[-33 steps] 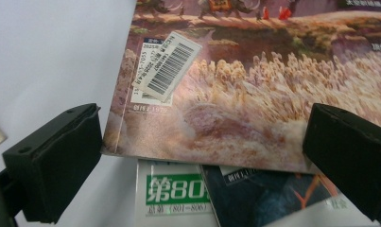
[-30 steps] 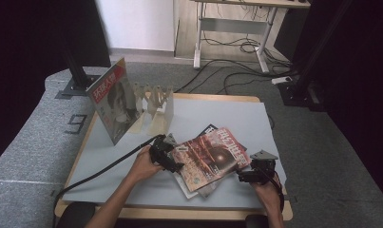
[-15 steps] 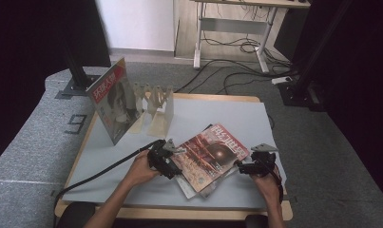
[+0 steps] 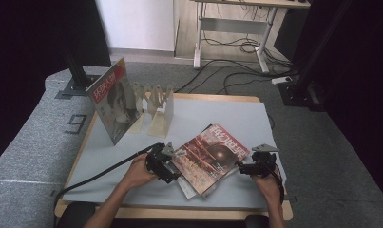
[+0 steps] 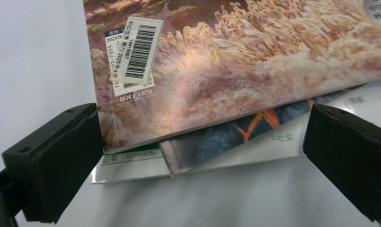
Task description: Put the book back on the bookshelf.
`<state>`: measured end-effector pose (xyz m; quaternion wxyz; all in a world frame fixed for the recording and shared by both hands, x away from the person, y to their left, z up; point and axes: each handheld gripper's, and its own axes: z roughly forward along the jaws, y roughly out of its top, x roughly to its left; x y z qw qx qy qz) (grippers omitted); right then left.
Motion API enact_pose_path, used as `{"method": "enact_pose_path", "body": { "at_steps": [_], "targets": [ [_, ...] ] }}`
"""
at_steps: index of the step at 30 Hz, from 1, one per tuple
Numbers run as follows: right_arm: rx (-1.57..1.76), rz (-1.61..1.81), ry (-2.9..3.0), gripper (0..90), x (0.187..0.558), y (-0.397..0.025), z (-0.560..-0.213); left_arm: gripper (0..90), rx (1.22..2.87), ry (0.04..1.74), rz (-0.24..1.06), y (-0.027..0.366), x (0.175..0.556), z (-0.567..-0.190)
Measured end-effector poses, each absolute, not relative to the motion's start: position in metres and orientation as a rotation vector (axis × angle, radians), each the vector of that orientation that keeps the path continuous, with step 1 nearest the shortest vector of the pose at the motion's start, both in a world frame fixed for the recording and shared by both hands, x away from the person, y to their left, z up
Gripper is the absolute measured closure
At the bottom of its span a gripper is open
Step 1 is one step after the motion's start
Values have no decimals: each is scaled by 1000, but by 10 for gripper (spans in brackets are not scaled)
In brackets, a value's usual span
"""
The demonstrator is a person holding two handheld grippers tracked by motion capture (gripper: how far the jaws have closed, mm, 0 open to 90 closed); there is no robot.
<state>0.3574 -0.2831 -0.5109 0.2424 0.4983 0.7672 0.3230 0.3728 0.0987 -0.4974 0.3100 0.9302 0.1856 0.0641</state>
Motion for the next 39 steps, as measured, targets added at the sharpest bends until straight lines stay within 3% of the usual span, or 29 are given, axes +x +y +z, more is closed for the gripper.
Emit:
{"method": "enact_pose_path", "body": {
  "at_steps": [7, 18, 27, 28, 39],
  "targets": [
    [1355, 904, 2089, 10, 355, -283, -504, 0, 2407, 504, 67, 101, 370, -496],
    [1346, 914, 2089, 10, 353, -282, -499, 0, 2387, 531, 25, 101, 369, -495],
    [1357, 935, 2084, 10, 352, -284, -497, 234, 2354, 541, 93, 113, 372, -492],
    [1357, 939, 2085, 10, 352, -284, -496, 299, 2350, 544, 96, 114, 372, -492],
    [1372, 938, 2107, 10, 360, -283, -498, 526, 2322, 553, 54, 129, 376, -493]
  ]
}}
